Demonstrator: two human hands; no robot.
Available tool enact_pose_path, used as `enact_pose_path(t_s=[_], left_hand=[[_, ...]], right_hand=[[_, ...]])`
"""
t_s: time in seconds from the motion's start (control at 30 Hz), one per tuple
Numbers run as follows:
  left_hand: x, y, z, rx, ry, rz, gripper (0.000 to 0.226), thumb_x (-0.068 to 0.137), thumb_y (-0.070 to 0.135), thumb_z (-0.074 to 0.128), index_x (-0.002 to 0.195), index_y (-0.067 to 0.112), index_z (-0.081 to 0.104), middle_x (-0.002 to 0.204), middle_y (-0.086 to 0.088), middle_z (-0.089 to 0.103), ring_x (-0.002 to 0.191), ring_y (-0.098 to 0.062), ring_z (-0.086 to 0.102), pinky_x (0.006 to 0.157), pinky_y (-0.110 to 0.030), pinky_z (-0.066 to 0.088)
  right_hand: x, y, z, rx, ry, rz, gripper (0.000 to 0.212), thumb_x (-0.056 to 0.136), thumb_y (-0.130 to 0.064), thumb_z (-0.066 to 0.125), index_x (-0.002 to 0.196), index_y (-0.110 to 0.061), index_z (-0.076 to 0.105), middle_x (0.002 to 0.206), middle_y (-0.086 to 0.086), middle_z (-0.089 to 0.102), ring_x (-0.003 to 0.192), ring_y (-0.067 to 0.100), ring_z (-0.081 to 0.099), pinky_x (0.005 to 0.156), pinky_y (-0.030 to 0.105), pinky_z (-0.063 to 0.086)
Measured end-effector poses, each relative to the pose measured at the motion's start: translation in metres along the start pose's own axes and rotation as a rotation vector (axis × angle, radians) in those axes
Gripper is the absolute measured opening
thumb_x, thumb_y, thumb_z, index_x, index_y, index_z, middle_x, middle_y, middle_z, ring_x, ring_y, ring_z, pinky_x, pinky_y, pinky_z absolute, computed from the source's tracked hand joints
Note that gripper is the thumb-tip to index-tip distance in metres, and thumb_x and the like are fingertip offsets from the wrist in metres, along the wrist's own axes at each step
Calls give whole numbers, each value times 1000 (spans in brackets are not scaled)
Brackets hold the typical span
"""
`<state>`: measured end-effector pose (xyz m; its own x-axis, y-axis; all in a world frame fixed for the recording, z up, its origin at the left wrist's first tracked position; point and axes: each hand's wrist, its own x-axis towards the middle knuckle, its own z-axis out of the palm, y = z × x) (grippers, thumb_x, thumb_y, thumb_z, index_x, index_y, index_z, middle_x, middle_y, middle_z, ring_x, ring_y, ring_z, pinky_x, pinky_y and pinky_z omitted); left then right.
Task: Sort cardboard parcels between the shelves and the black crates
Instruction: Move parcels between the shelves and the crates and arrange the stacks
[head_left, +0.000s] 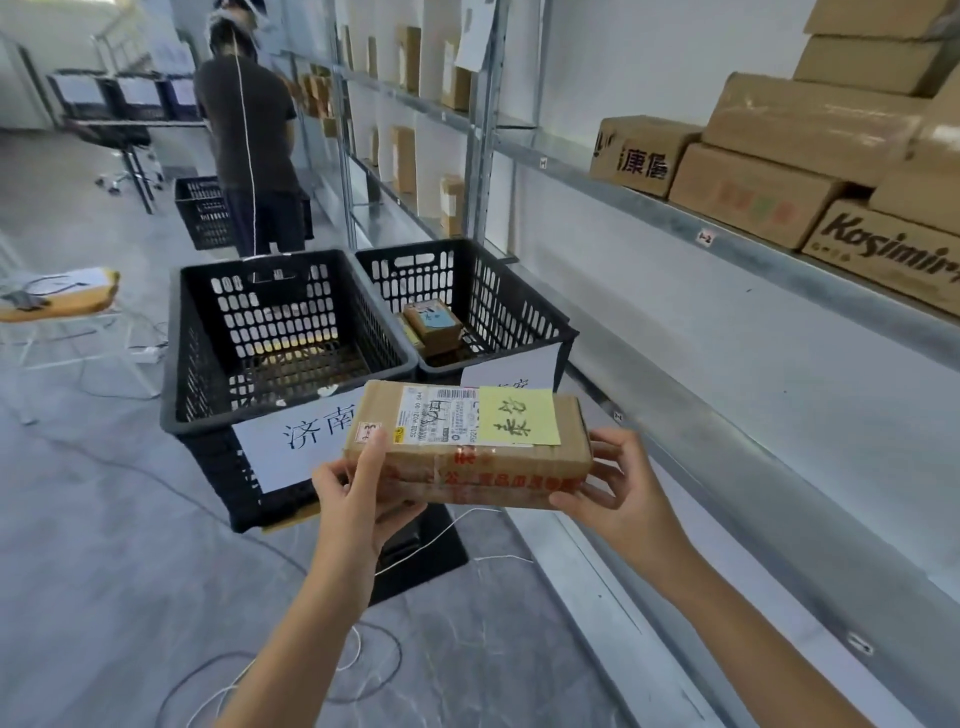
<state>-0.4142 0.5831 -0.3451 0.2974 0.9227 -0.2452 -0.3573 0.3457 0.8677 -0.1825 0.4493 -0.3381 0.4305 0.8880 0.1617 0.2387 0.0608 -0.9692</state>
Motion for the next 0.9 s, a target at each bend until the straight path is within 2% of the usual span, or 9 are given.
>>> enact_pose_path(t_s=[0.1,0.17,0.33,0.43,0.5,0.57,0.73,0.83,0.9], left_hand=[[19,0,5,-19,48,59,47,86,42,72,115,18,42,118,-14,65,100,-22,73,73,-36,63],[35,3,9,22,53,115,49,81,44,74,110,20,42,114,-14,68,100,-23,73,70,-34,63],[75,18,24,128,2,231,63,68,53,75,113,19,47,102,-4,75,102,-21,72,74,-34,61],[106,25,44,188,-6,297,53,73,50,73,110,20,49,103,-2,75,101,-21,72,74,-34,61],[132,31,62,199,-7,328,45,79,46,72,110,20,52,104,-4,75,101,-23,72,73,-32,61],[159,36,80,185,-3,330,35,88,39,71,113,20,56,106,-7,75,103,-27,71,75,-36,62],[223,43,133,218,-8,327,53,85,48,73,132,30,57,116,-9,73,108,-28,70,80,-38,61],[259,45,166,270,30,334,64,90,49,67,146,31,42,120,-4,71,112,-23,68,91,-41,57],[278,44,186,330,42,350,65,86,56,64,142,29,46,119,2,72,113,-19,67,90,-35,56]], right_hand=[[22,-1,2,32,-11,68,72,63,-65,81,119,-30,49,113,-20,65,111,7,64,85,26,57],[43,0,1,53,32,135,84,58,-81,71,117,-26,51,112,-11,67,104,7,67,81,28,59],[119,4,-6,80,-7,286,57,79,-57,65,119,-17,57,116,6,66,83,-1,67,62,15,53],[169,8,-17,61,-200,351,78,66,-67,66,120,-11,65,114,17,71,96,27,70,86,39,55],[200,13,-27,86,-299,401,75,69,-67,70,118,-10,69,112,15,73,109,38,67,101,52,49],[229,23,-40,122,-385,437,70,73,-64,74,118,-11,70,113,8,74,112,30,67,100,46,52],[299,40,-77,148,-616,433,62,77,-58,75,119,-13,70,120,7,72,113,24,67,92,31,56],[337,42,-90,152,-653,415,68,72,-57,78,119,-9,69,118,8,73,111,24,68,89,27,56],[360,47,-95,183,-630,405,69,72,-54,77,122,-8,67,118,9,72,111,25,68,88,28,56]])
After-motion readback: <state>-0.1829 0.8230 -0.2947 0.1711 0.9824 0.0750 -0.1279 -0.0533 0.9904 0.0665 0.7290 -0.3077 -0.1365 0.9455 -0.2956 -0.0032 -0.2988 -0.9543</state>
